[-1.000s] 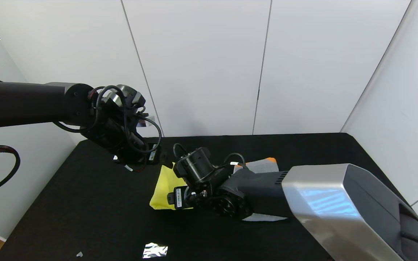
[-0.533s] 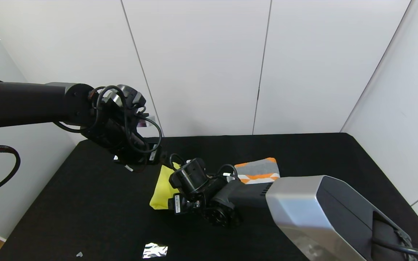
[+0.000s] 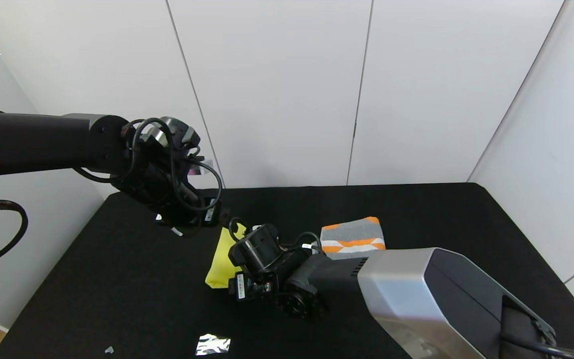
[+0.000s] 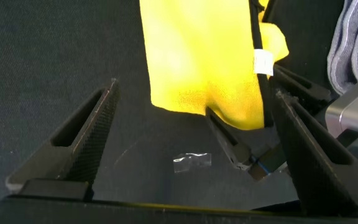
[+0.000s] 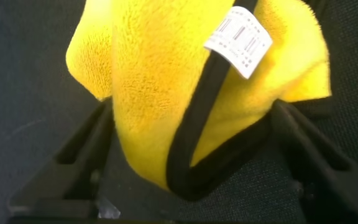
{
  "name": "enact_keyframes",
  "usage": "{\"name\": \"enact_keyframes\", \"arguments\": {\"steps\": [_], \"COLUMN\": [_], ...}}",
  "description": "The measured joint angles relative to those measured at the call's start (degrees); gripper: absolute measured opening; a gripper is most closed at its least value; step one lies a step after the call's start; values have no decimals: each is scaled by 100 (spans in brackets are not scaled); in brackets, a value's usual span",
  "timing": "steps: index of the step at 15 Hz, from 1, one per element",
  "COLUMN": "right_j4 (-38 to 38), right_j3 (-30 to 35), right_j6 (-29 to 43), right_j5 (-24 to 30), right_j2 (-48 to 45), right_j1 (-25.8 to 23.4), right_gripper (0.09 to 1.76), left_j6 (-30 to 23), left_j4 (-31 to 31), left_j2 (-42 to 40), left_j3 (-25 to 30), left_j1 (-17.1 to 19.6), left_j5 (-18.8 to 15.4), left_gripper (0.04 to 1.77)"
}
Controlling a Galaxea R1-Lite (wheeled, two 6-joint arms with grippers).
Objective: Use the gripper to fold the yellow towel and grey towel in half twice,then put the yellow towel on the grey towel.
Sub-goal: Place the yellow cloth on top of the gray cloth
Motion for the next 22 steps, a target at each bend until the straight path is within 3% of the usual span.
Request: {"name": "enact_keyframes", "arguments": {"steps": [3, 7, 8, 9, 16, 22], "right_j4": [-20, -33, -35, -35, 26, 77], "right_j3": [0, -2, -4, -4, 5, 96], "right_j6": [1, -2, -2, -2, -66, -911], "right_j5": [1, 6, 6, 6, 9, 4], "right_j2": [20, 41, 41, 41, -50, -428], "right_j1": [-5, -24, -30, -33, -57, -111], "right_gripper": [117, 71, 25, 19, 19, 19], "left_j6": [0, 2, 2, 0, 2, 2], "left_j4": [-2, 2, 2, 2, 2, 2], "left_j2": [-12, -22, -23, -23, -33, -45], "left_j3": [22, 44, 50, 55, 69, 77], "left_j1": [-5, -22, -33, -44, -63, -61], "left_j5": [0, 0, 0, 0, 0, -9], "left_gripper": [172, 172, 172, 172, 172, 172]}}
